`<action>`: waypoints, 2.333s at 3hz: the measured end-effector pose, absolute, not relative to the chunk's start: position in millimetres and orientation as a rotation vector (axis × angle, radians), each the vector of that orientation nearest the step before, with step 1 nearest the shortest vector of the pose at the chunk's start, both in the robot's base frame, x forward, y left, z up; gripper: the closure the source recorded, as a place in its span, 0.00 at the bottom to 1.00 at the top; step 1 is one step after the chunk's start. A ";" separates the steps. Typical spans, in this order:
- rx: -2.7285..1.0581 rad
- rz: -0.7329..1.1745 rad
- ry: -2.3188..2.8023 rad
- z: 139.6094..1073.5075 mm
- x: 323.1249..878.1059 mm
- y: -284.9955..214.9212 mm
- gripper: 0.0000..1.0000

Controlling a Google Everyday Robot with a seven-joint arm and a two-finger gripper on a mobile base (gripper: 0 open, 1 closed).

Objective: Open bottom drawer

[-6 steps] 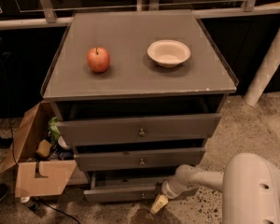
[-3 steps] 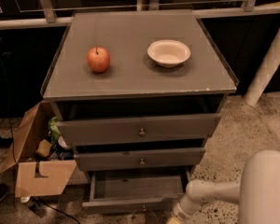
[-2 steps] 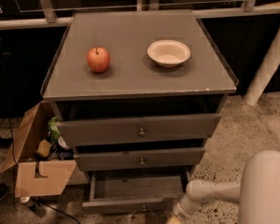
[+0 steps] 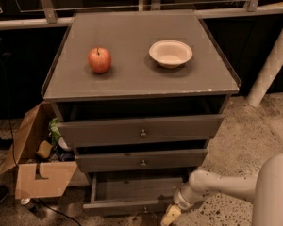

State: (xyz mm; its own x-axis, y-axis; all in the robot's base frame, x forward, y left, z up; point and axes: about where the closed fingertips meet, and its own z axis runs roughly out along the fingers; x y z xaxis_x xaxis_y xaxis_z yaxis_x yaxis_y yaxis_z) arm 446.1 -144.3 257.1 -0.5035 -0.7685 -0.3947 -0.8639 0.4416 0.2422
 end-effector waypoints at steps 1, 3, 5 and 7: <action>-1.423 0.614 2.466 257.4 446.4 -144.1 0.00; -1.482 0.644 2.473 223.5 453.2 -132.9 0.00; -1.536 0.652 2.459 209.9 465.7 -122.6 0.00; -1.560 0.716 2.484 185.8 456.5 -114.6 0.00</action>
Offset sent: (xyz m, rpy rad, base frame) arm 0.0075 0.0075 -0.0452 -0.0102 0.0513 0.0367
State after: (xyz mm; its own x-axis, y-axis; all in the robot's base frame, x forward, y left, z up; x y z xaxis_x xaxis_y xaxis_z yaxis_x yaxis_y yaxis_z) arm 456.5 -114.6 185.8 -0.4606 -0.8180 -0.3445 -0.8759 0.3561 0.3256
